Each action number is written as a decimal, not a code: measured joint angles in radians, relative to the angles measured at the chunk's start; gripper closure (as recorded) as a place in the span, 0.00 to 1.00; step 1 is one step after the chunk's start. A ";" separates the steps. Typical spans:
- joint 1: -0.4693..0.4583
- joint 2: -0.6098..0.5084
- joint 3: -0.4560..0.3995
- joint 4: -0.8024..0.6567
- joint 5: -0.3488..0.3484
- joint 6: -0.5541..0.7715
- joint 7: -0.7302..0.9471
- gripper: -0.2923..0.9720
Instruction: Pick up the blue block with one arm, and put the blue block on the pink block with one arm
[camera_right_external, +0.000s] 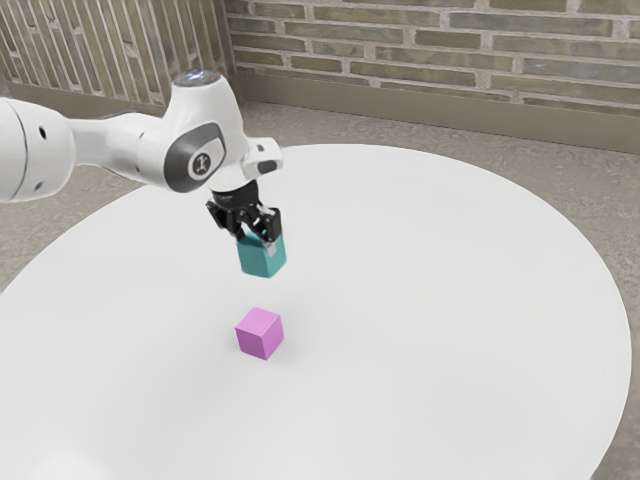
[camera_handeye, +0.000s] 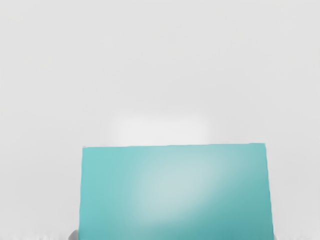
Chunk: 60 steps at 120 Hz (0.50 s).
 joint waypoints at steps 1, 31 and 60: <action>0.000 -0.003 0.000 -0.007 0.000 0.004 0.000 0.56; -0.001 -0.076 -0.009 -0.178 -0.005 0.106 -0.003 0.55; 0.000 -0.101 -0.014 -0.261 -0.004 0.175 -0.008 0.55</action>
